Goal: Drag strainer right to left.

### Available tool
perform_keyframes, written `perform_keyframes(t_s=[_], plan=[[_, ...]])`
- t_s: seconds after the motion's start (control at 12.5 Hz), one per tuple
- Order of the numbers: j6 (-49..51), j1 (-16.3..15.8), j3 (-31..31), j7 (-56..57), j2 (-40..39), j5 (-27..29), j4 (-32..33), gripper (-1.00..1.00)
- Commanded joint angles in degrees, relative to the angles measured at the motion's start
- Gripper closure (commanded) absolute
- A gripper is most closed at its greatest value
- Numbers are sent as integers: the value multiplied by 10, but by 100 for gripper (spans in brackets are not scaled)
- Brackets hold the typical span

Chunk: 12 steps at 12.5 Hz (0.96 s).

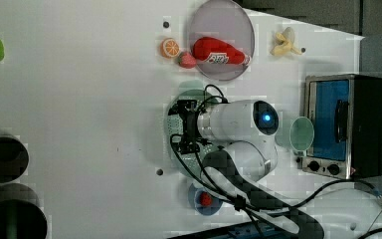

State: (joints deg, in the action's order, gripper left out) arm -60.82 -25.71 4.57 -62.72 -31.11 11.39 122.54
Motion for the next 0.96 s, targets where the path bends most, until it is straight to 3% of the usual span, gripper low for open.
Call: perform_keyframes(t_s=[0.08, 0.96], plan=[[12, -23, 9, -36, -8, 3, -42, -100], [17, -89, 9, -111, -65, 19, -132, -100]])
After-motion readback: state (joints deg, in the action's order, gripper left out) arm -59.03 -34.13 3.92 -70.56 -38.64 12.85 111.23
